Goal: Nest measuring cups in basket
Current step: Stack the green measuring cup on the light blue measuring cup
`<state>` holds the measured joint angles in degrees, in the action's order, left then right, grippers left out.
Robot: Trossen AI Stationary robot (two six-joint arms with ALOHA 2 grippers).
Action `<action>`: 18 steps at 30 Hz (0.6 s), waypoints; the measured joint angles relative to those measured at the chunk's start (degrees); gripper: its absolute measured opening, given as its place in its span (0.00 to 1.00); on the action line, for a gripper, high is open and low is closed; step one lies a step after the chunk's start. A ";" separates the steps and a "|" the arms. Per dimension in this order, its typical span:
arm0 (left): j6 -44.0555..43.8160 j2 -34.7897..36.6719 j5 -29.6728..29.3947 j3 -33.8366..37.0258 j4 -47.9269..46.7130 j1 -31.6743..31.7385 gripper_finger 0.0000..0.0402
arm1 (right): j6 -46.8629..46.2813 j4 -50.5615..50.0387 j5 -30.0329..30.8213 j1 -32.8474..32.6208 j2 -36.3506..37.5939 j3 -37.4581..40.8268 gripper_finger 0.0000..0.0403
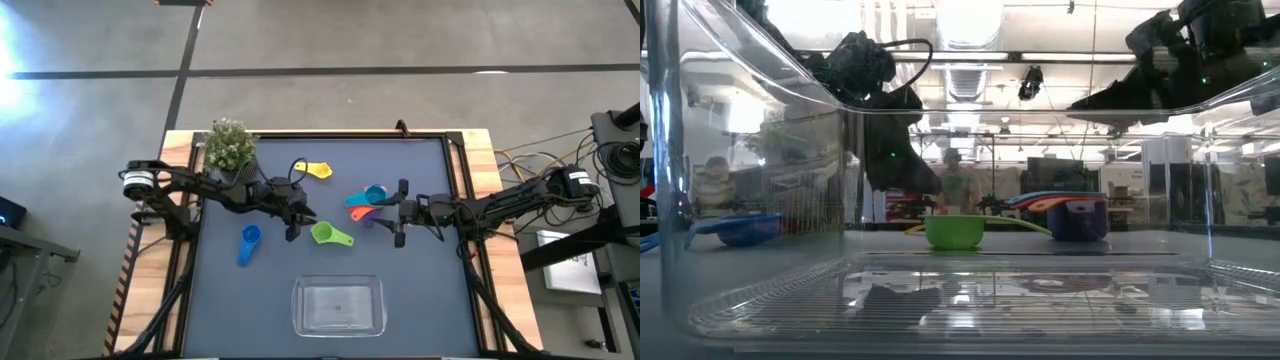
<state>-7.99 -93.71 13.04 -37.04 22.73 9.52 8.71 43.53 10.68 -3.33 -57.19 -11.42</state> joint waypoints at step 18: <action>-1.58 -2.56 -2.32 -11.97 -21.47 -0.15 0.44 | 0.23 -0.05 -0.01 0.00 -0.02 0.01 0.48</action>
<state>-9.58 -96.27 10.72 -49.01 1.26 9.37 8.94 43.48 10.67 -3.33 -57.21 -11.41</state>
